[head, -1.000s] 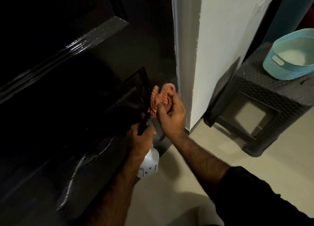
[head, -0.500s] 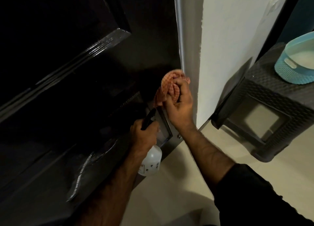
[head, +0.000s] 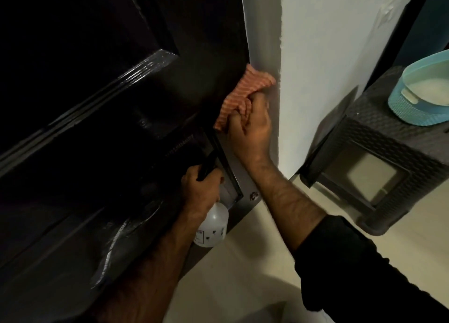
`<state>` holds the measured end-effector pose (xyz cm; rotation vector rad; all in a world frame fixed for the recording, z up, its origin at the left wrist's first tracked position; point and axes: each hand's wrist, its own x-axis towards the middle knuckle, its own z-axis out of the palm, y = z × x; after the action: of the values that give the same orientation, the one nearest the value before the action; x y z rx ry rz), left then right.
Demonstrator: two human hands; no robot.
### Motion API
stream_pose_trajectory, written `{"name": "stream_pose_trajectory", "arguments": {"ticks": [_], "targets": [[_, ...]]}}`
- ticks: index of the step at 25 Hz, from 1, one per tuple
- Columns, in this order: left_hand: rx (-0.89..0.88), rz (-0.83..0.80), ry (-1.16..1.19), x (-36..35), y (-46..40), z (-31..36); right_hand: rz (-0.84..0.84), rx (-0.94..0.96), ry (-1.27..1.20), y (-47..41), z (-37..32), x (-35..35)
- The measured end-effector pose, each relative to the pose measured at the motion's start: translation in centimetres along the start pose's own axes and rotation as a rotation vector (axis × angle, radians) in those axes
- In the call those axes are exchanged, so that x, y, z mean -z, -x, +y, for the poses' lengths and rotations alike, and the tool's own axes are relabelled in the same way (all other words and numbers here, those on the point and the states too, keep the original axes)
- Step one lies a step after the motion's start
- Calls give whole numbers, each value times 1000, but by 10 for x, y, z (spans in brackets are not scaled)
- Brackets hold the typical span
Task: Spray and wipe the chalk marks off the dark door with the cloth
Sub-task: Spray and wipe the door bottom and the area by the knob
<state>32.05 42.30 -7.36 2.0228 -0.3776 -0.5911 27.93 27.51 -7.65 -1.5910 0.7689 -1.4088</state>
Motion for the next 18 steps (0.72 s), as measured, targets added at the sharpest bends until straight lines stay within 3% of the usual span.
{"name": "stream_pose_trajectory", "arguments": {"ticks": [2, 3, 6, 7, 8, 11, 14, 18], "targets": [[0, 8, 8, -3, 0, 0, -6, 119, 76, 3, 25, 0], [-2, 11, 15, -3, 2, -1, 0, 37, 107, 18, 44, 1], [18, 13, -9, 3, 6, -11, -112, -658, 160, 75, 90, 6], [27, 25, -20, 6, 9, -14, -188, -820, 182, 89, 98, 6], [21, 37, -30, 10, 9, -18, -254, -833, 213, 95, 101, 7], [1, 67, -69, 20, 12, -27, -240, -419, 109, 72, 53, 16], [60, 111, 100, 29, 18, -34, -251, 98, -140, 21, -22, 17], [87, 148, 235, 45, 27, -57, -190, 433, -77, 37, -23, -17]]}}
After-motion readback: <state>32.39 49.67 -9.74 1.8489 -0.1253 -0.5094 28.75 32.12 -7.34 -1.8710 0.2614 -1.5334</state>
